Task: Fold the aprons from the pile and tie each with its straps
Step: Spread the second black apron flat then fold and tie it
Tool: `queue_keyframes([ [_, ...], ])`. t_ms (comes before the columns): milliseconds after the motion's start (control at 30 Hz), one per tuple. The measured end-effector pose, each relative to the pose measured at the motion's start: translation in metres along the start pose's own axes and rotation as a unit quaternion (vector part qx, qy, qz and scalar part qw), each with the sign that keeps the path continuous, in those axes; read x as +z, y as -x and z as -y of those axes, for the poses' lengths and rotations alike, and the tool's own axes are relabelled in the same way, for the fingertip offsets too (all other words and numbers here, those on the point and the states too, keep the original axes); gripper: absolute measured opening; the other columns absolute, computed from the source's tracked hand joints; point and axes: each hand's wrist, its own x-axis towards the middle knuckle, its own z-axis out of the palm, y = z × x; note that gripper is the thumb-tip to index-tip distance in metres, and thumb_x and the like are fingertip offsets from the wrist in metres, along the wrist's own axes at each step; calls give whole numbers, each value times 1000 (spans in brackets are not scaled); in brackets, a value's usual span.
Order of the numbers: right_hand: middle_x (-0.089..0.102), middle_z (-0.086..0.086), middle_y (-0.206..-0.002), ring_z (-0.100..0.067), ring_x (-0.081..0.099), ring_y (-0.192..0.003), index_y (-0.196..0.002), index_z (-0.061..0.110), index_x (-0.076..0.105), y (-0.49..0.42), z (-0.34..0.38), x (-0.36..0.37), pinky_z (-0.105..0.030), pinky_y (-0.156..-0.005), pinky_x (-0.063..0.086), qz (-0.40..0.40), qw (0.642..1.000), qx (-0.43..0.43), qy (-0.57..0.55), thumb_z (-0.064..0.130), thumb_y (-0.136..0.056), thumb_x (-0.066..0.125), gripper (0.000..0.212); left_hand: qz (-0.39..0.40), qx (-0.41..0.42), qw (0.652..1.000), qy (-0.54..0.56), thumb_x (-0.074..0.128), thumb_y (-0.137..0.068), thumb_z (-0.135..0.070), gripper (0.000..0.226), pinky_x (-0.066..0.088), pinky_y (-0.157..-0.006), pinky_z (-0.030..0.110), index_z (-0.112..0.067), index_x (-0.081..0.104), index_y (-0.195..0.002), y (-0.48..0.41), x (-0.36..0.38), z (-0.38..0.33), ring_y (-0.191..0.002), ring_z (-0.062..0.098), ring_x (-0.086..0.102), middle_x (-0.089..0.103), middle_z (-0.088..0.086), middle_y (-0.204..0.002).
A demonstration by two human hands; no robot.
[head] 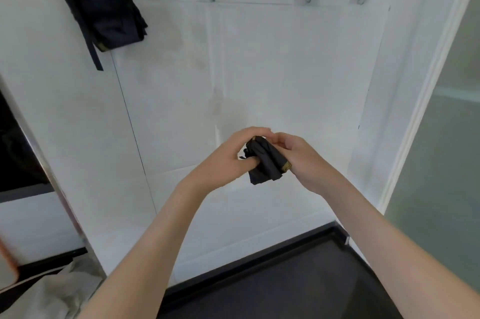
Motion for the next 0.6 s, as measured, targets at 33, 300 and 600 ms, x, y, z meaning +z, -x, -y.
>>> queue_keyframes([
  [33, 72, -9, -97, -15, 64, -83, -106, 8, 65, -4, 13, -7, -25, -74, 47, 5, 1000, -13, 5, 22, -97, 56, 19, 6, 14, 1000, -1, 57, -90, 4, 46, 37, -93, 9, -29, 56, -121, -6, -9, -8, -116, 1, 48, 56, -17, -119],
  [300, 67, 1, -74, -9, 59, -65, -87, 13, 67, -39, 103, -36, -16, -61, 45, 91, 987, -98, 85, 4, -92, 57, 15, -125, 25, 991, 41, 62, -88, 2, 21, 42, -61, 15, -17, 61, -98, -48, -47, -58, -68, 2, 56, 62, -16, -76],
  [600, 56, 8, -51, -2, 50, -44, -61, 13, 58, -83, 188, -51, -12, -48, 41, 113, 960, -195, 169, -4, -89, 48, 35, -334, 13, 943, 1, 59, -94, -12, 10, 50, -67, 19, -20, 63, -98, -88, -79, -106, -81, 5, 64, 71, -4, -90],
])
